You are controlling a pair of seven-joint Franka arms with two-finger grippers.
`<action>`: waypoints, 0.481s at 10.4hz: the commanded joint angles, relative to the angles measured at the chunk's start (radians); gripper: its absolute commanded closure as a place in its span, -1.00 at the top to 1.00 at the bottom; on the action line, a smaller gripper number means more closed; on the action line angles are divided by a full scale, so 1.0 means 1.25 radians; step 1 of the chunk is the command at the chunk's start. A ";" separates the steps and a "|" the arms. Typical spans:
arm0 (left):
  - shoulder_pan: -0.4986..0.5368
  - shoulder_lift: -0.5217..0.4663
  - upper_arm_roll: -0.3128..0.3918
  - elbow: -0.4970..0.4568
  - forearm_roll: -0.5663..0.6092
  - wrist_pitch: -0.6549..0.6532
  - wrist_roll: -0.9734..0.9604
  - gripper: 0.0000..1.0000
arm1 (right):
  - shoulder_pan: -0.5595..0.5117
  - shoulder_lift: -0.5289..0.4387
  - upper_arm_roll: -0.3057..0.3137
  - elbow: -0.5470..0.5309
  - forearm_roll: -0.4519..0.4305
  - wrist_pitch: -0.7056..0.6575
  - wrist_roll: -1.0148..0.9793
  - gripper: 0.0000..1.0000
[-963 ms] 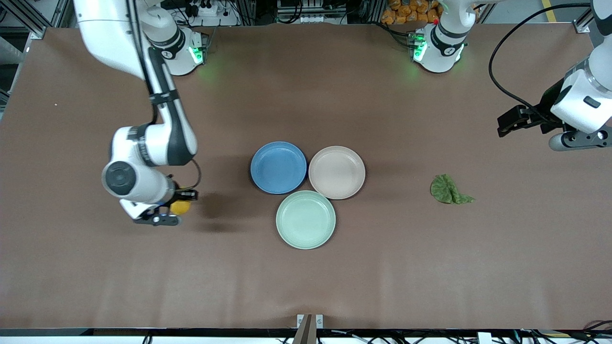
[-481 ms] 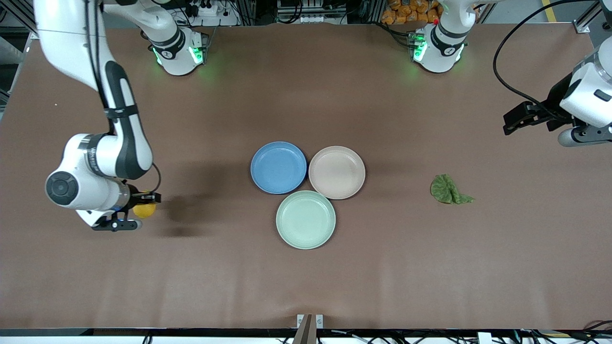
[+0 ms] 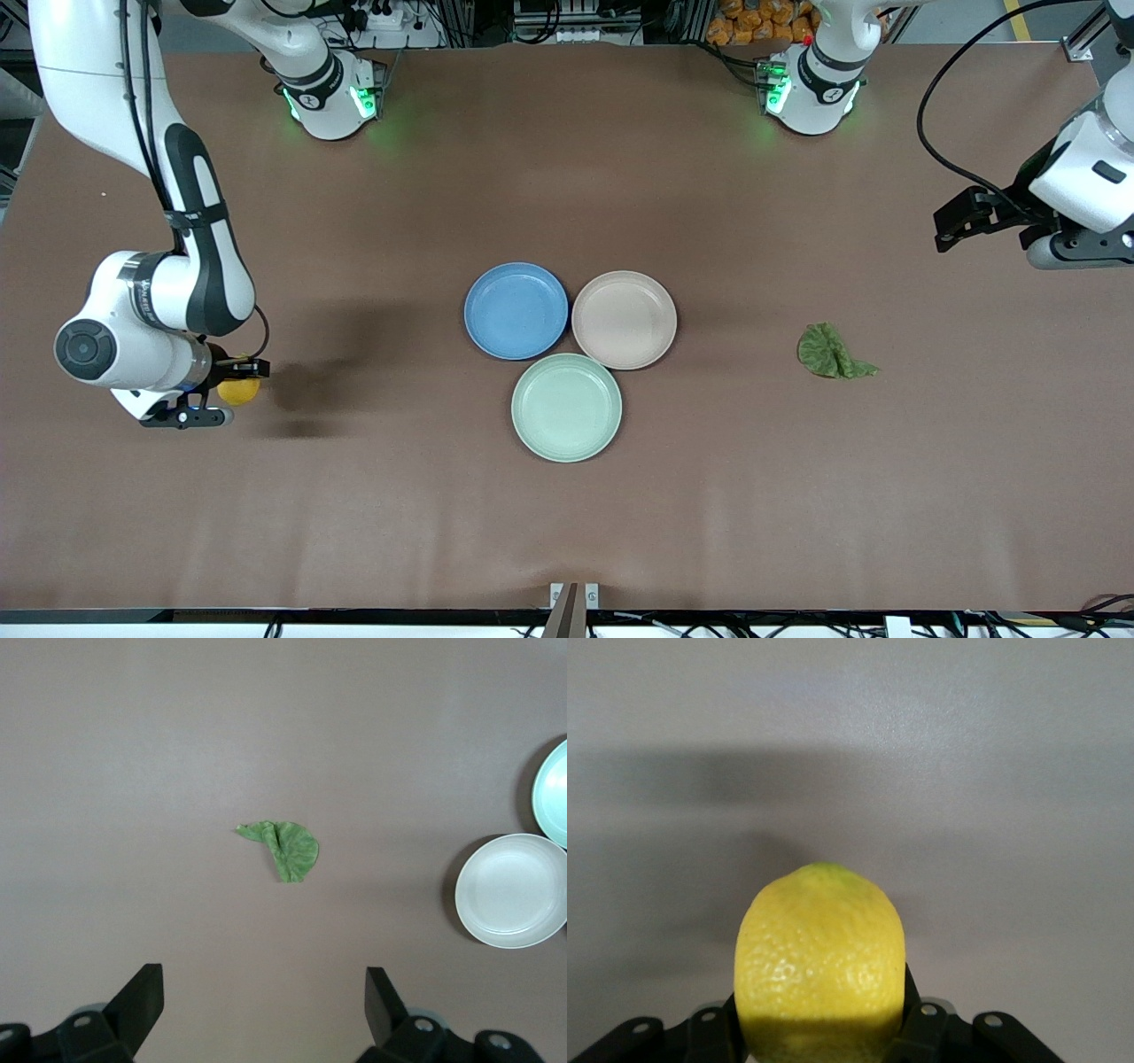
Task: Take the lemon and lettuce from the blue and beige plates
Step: 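Lift the lemon off the blue plate and carry it away with the right gripper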
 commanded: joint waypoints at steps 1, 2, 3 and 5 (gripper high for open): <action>0.004 -0.011 -0.009 0.000 0.015 0.003 0.015 1.00 | -0.019 -0.002 0.028 -0.055 -0.013 0.075 -0.003 -0.28; 0.004 -0.013 -0.009 0.000 0.010 0.003 0.014 1.00 | -0.020 0.000 0.041 -0.072 -0.012 0.101 -0.003 -0.28; 0.004 -0.015 -0.008 0.000 -0.013 0.003 0.008 1.00 | -0.018 0.011 0.043 -0.079 -0.007 0.117 -0.003 -0.28; 0.004 -0.019 -0.008 0.000 -0.020 0.003 0.002 1.00 | -0.011 0.028 0.050 -0.080 -0.001 0.126 -0.002 -0.20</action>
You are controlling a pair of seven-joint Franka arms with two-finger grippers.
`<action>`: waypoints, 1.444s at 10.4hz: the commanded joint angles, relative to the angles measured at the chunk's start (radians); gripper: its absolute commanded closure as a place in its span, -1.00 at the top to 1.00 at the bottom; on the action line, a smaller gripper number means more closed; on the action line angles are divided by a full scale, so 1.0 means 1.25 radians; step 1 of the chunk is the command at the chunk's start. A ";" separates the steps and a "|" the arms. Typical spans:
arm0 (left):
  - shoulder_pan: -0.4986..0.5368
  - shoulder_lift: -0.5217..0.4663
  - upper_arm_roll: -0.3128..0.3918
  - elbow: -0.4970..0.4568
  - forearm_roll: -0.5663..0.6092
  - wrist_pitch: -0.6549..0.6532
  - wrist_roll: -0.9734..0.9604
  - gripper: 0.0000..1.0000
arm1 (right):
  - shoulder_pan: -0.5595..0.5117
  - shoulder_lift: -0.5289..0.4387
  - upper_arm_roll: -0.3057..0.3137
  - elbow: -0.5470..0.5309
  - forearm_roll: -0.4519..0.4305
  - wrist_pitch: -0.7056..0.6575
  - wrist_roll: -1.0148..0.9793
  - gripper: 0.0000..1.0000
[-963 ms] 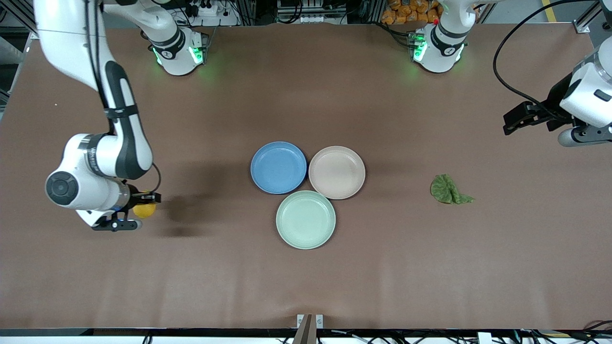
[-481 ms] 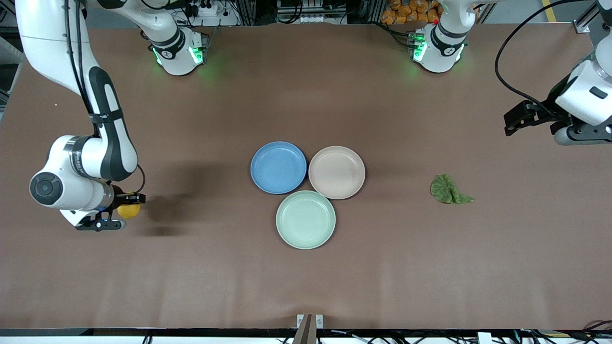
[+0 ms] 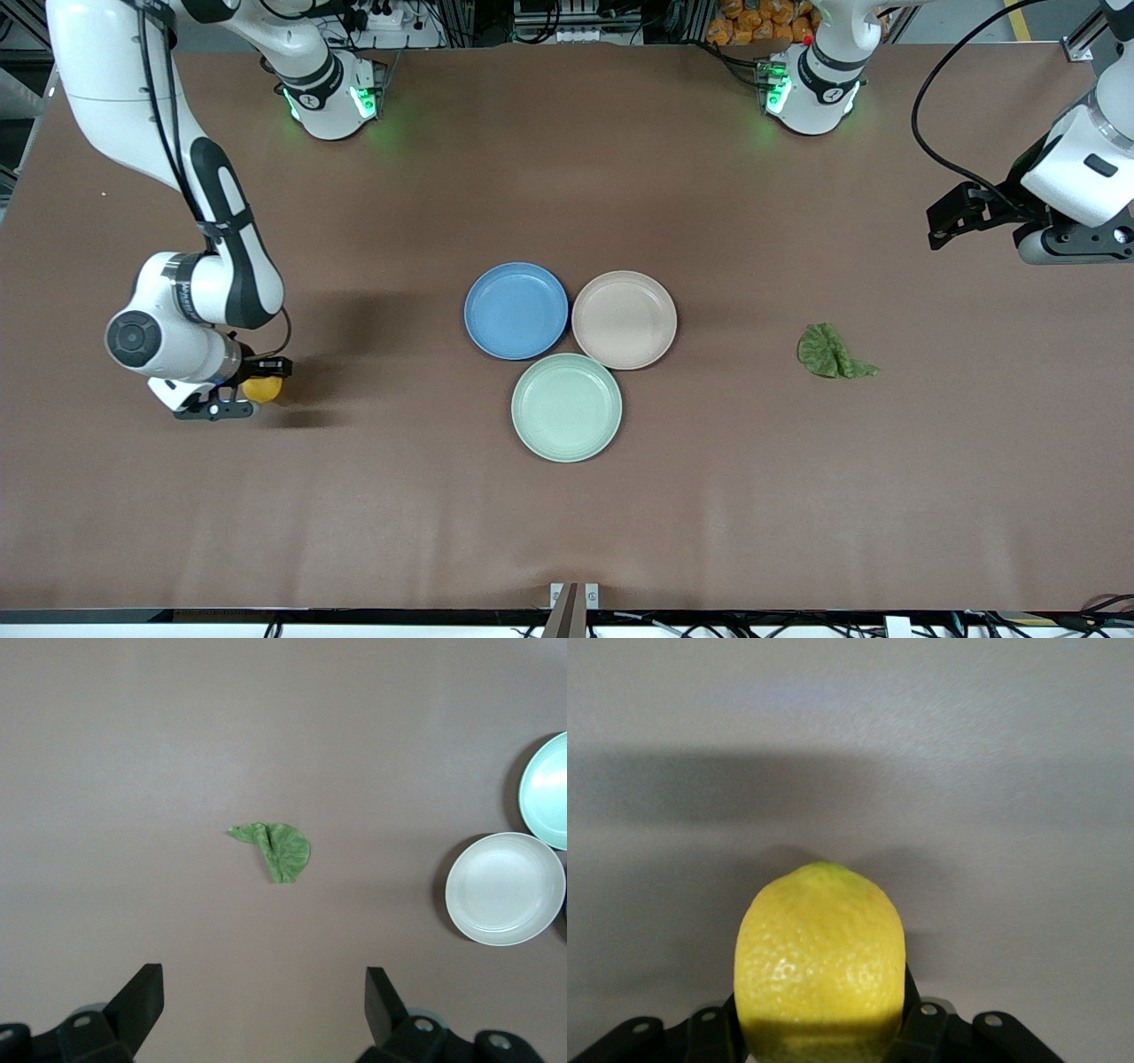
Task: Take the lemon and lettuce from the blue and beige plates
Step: 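Lower the lemon onto the table and open the right gripper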
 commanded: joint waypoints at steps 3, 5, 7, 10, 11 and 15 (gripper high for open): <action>0.004 -0.016 -0.002 -0.003 -0.013 0.003 0.009 1.00 | -0.005 0.013 0.017 -0.005 0.006 0.024 -0.001 0.43; 0.004 -0.014 -0.003 -0.003 -0.018 0.003 -0.001 1.00 | -0.004 0.005 0.017 0.002 0.006 0.010 -0.001 1.00; 0.004 -0.016 -0.004 -0.003 -0.028 0.001 -0.012 1.00 | -0.004 -0.019 0.017 0.045 0.005 -0.080 -0.001 1.00; 0.004 -0.017 -0.004 -0.003 -0.030 0.001 -0.063 1.00 | -0.003 -0.085 0.017 0.085 0.005 -0.171 0.005 1.00; 0.004 -0.018 -0.004 -0.003 -0.029 0.001 -0.065 1.00 | -0.004 -0.112 0.017 0.086 0.005 -0.171 0.007 1.00; 0.005 -0.018 -0.004 -0.004 -0.028 0.001 -0.057 1.00 | -0.028 -0.237 0.017 0.086 0.005 -0.239 0.009 1.00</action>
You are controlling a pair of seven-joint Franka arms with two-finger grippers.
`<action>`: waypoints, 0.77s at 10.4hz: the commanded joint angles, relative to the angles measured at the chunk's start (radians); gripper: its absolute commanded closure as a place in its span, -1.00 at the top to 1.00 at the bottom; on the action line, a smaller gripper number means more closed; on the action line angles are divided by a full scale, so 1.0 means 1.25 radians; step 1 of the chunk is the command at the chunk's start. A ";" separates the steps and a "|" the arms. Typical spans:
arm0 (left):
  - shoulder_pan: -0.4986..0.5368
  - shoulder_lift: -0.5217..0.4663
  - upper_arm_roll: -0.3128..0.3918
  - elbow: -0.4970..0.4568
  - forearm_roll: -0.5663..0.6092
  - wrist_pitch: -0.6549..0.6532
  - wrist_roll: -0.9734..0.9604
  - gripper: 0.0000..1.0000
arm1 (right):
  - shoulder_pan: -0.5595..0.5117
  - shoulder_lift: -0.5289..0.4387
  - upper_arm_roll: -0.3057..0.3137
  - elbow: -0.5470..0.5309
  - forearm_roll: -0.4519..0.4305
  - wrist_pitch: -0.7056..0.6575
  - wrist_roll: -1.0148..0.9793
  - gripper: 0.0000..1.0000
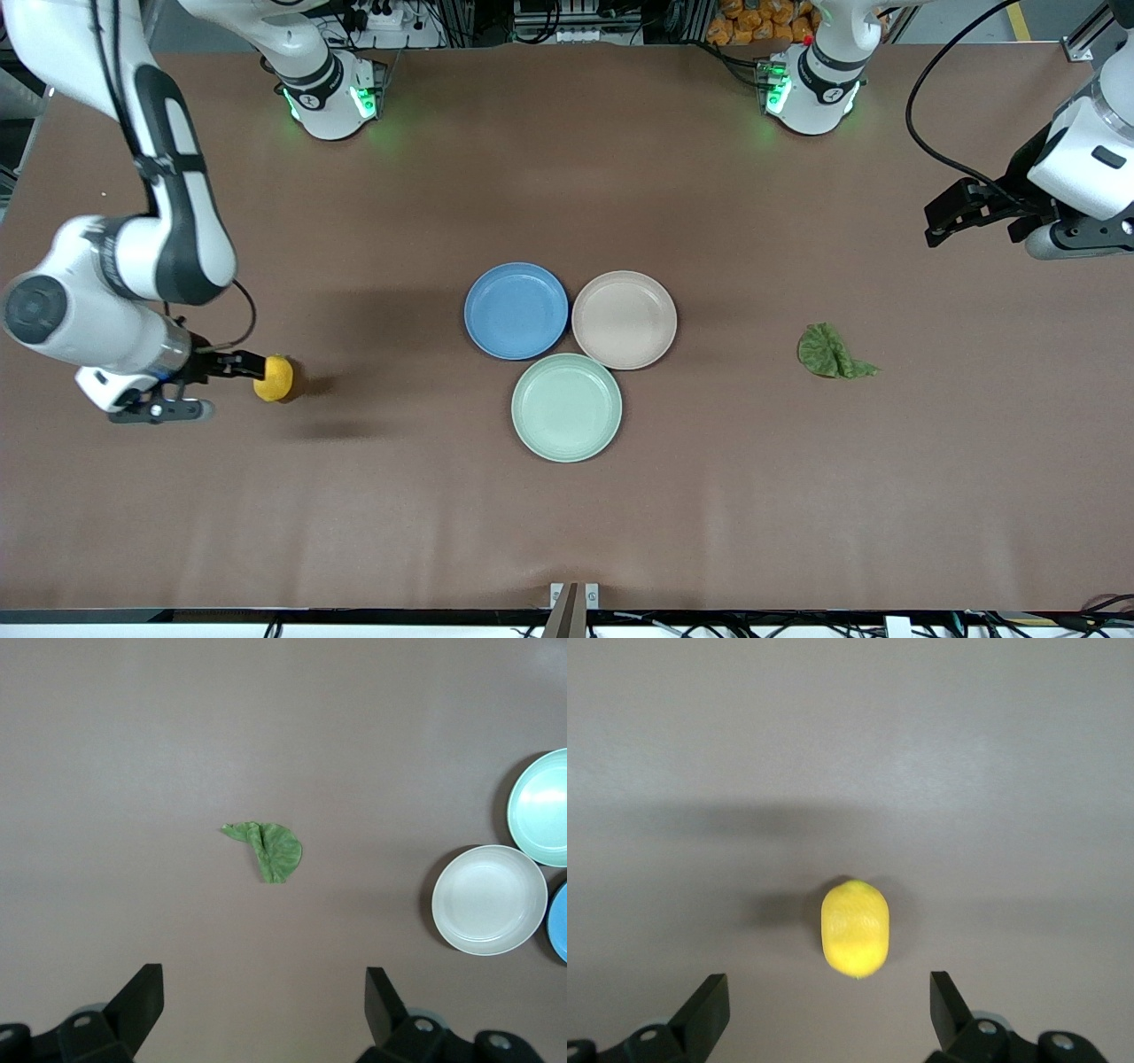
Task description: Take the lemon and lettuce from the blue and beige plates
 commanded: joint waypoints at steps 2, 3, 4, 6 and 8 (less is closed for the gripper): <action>0.007 -0.011 -0.003 -0.004 -0.013 0.003 -0.007 1.00 | -0.059 -0.118 0.039 -0.002 0.003 -0.120 0.007 1.00; 0.007 -0.011 -0.003 -0.004 -0.012 0.001 -0.006 1.00 | -0.086 -0.137 0.066 0.032 -0.001 -0.179 0.008 1.00; 0.008 -0.011 -0.002 -0.005 -0.011 0.001 -0.006 1.00 | -0.088 -0.143 0.070 0.082 -0.003 -0.252 0.012 1.00; 0.009 -0.011 -0.001 -0.005 -0.005 0.001 -0.006 1.00 | -0.093 -0.179 0.086 0.126 -0.010 -0.331 0.056 1.00; 0.011 -0.010 -0.001 -0.006 -0.003 0.001 -0.006 1.00 | -0.096 -0.220 0.087 0.143 -0.011 -0.373 0.068 1.00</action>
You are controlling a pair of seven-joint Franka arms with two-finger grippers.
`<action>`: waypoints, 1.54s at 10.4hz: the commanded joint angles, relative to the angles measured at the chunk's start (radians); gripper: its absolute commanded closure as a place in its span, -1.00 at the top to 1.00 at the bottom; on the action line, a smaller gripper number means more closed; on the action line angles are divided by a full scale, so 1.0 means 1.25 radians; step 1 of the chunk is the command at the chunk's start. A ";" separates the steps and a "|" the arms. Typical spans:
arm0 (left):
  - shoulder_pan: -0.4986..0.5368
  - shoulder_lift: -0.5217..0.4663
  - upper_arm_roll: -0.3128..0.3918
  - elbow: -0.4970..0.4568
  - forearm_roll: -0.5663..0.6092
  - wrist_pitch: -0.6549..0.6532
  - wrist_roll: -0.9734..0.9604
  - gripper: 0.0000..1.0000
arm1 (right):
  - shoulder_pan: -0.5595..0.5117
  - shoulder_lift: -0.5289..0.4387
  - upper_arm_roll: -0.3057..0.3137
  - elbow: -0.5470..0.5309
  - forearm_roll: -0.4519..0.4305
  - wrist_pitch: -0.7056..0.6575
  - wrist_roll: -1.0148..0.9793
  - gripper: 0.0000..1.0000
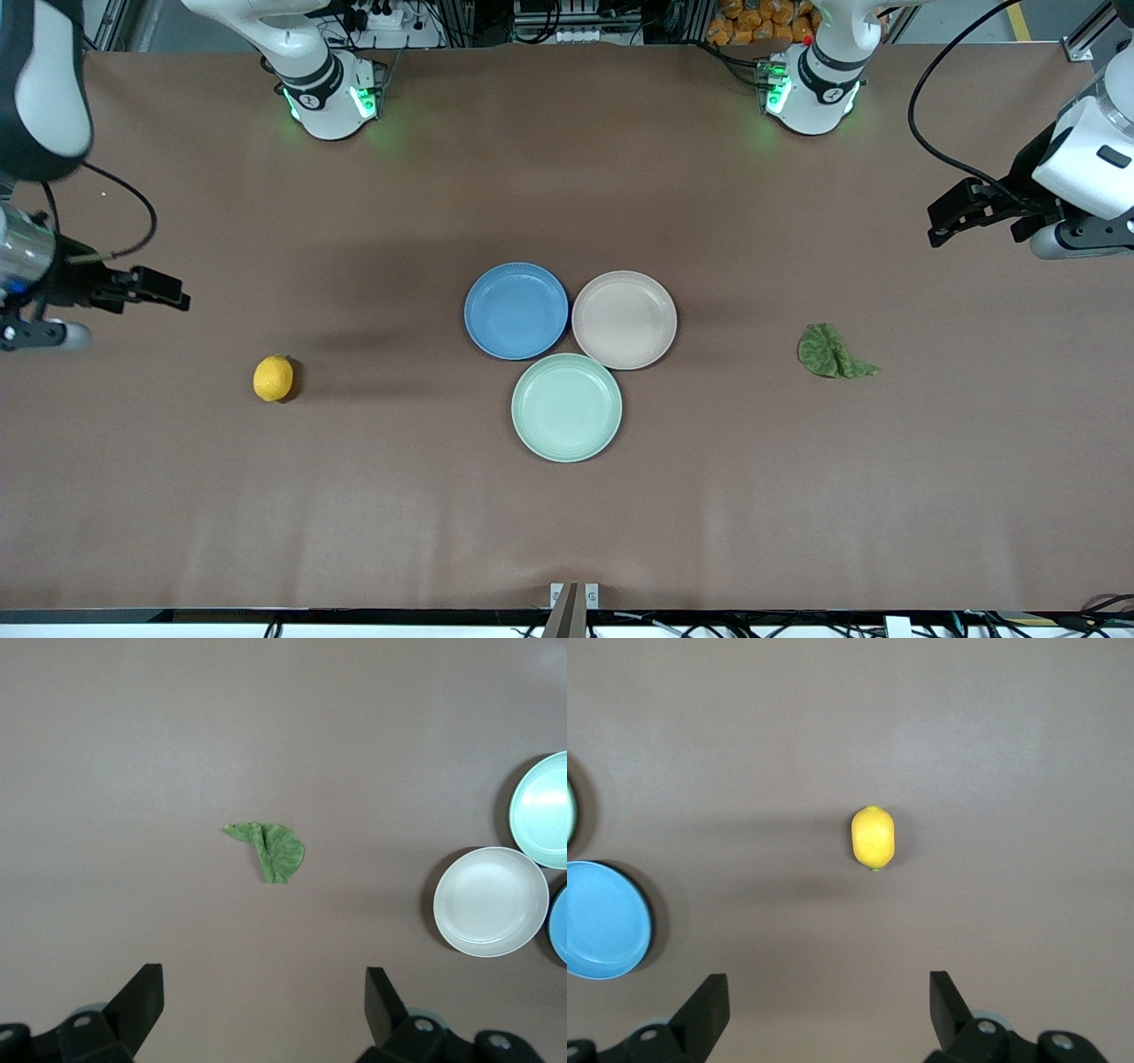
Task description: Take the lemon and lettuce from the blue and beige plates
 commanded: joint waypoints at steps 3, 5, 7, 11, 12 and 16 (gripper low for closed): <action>0.007 -0.008 -0.001 -0.008 -0.002 -0.001 -0.008 1.00 | -0.023 -0.041 0.021 0.103 -0.012 -0.131 0.020 1.00; 0.008 -0.008 0.003 -0.011 -0.002 -0.003 -0.009 1.00 | -0.021 -0.068 0.020 0.107 -0.011 -0.138 0.019 1.00; 0.009 -0.009 0.003 -0.011 -0.002 -0.004 -0.003 1.00 | -0.020 -0.084 0.020 0.109 -0.011 -0.151 0.019 1.00; 0.012 -0.008 0.006 -0.011 -0.002 -0.004 0.029 1.00 | -0.019 -0.074 0.015 0.102 -0.011 -0.140 0.018 1.00; 0.015 -0.009 0.006 -0.012 -0.002 -0.004 0.029 1.00 | -0.019 -0.071 0.015 0.098 -0.012 -0.127 0.013 1.00; 0.016 -0.009 0.009 -0.011 -0.003 -0.004 0.051 1.00 | -0.020 -0.070 0.015 0.095 -0.032 -0.123 0.016 1.00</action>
